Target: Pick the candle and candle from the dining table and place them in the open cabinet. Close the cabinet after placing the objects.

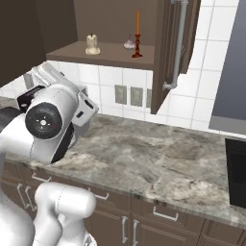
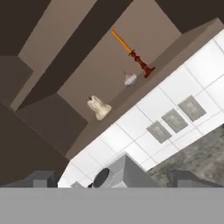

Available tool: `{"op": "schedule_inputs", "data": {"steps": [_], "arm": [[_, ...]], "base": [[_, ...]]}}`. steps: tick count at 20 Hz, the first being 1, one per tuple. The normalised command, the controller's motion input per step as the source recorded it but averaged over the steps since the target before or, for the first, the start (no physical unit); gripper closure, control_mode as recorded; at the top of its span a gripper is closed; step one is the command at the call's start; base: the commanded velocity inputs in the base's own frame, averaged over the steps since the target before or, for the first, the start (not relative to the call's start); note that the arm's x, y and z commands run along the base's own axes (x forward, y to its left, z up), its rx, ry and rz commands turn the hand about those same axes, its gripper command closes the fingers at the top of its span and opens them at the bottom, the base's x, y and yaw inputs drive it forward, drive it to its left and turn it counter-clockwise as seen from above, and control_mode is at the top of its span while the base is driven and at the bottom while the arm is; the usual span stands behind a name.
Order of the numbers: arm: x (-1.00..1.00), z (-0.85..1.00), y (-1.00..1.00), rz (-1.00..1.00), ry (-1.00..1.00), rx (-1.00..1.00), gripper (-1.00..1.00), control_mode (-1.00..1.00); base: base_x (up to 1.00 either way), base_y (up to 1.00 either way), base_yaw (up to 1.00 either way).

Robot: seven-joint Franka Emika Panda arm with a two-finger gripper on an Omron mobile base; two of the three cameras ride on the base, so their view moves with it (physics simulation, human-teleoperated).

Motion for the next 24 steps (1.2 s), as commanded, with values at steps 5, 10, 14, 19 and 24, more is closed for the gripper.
{"op": "schedule_inputs", "data": {"steps": [5, 10, 14, 19, 24], "arm": [[-0.67, 0.21, -0.31, 0.0, -0.06, 0.1, -1.0, -1.0], [-0.64, 0.16, -0.31, 0.0, -0.04, 0.08, -1.0, -1.0], [-0.56, 0.06, -0.34, 0.0, -0.01, 0.07, -1.0, -1.0], [-0.49, 0.05, -0.38, 0.0, -0.01, 0.03, -1.0, -1.0], [-0.26, 0.0, -0.38, 0.0, 0.0, 0.04, -1.0, -1.0]], "base": [[0.0, 0.0, 0.0], [0.0, 0.0, 0.0], [0.0, 0.0, 0.0], [0.0, 0.0, 0.0], [0.0, 0.0, 0.0]]}}
